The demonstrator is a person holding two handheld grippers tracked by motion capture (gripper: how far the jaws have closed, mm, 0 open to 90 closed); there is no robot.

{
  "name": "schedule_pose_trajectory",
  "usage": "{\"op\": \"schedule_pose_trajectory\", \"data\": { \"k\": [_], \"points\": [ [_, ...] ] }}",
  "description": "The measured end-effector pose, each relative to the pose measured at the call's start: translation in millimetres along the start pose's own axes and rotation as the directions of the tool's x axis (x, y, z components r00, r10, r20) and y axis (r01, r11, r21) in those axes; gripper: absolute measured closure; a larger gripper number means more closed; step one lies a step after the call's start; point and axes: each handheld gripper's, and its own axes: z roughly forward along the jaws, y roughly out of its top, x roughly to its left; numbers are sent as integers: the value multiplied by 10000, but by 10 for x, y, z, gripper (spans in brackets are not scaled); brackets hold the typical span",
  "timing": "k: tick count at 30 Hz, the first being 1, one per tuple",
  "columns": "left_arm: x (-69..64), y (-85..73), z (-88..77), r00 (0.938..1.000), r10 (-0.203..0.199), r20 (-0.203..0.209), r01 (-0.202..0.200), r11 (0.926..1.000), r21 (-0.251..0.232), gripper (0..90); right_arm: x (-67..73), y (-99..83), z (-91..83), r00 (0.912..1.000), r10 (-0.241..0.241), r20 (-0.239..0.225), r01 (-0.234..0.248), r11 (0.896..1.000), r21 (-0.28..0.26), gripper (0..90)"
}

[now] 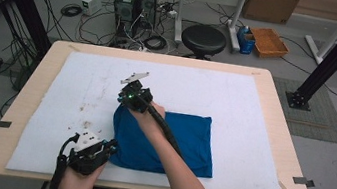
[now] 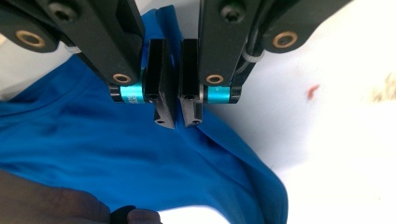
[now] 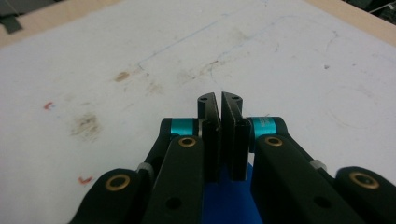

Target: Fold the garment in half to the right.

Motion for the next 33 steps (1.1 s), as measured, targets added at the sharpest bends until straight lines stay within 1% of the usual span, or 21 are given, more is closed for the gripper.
{"op": "schedule_pose_trajectory", "data": {
  "k": [3, 5, 7, 9, 12, 13, 15, 18, 19, 20, 23, 27, 31, 33],
  "points": [
    [-77, 72, 16, 9997, 153, 190, -152, 9999, -67, 848, -105, -19, -177, 9995, 136, -288, -143, 9996, -255, 868],
    [-130, 115, 31, 9990, 279, 344, -276, 9996, -89, 848, -168, -41, -288, 9990, 184, -403, -196, 9993, -306, 868],
    [-190, 157, 48, 9982, 374, 478, -368, 9992, -142, 848, -230, -67, -391, 9985, 161, -532, -183, 9990, -415, 868],
    [-247, 199, 69, 9969, 485, 627, -475, 9987, -178, 848, -280, -95, -495, 9984, 81, -562, -112, 9984, -555, 868],
    [-332, 257, 109, 9943, 650, 845, -633, 9978, -221, 848, -362, -143, -646, 9977, 61, -675, -109, 9974, -707, 868],
    [-365, 276, 123, 9935, 637, 948, -618, 9978, -230, 848, -389, -159, -696, 9970, 105, -770, -160, 9973, -718, 867],
    [-428, 315, 155, 9909, 765, 1105, -740, 9969, -268, 848, -453, -192, -790, 9959, 121, -897, -191, 9968, -772, 867],
    [-527, 378, 215, 9869, 876, 1353, -836, 9959, -346, 848, -553, -246, -921, 9957, 160, -915, -235, 9964, -815, 867],
    [-559, 398, 235, 9850, 922, 1456, -882, 9955, -341, 849, -599, -267, -961, 9953, 149, -958, -228, 9963, -826, 867],
    [-595, 418, 259, 9834, 943, 1550, -897, 9953, -361, 849, -639, -289, -1000, 9949, 237, -984, -319, 9961, -827, 866],
    [-713, 473, 335, 9765, 984, 1917, -930, 9950, -370, 848, -760, -364, -1109, 9954, 242, -922, -322, 9957, -870, 866],
    [-899, 533, 462, 9651, 1184, 2335, -1138, 9929, -331, 848, -916, -485, -1243, 9959, 385, -816, -463, 9942, -968, 865],
    [-1080, 567, 624, 9535, 1333, 2705, -1297, 9911, -312, 848, -1061, -610, -1349, 9969, 362, -696, -429, 9944, -968, 865],
    [-1164, 581, 706, 9491, 1384, 2830, -1365, 9903, -268, 848, -1131, -670, -1396, 9970, 377, -682, -438, 9949, -912, 865]
  ]
}}
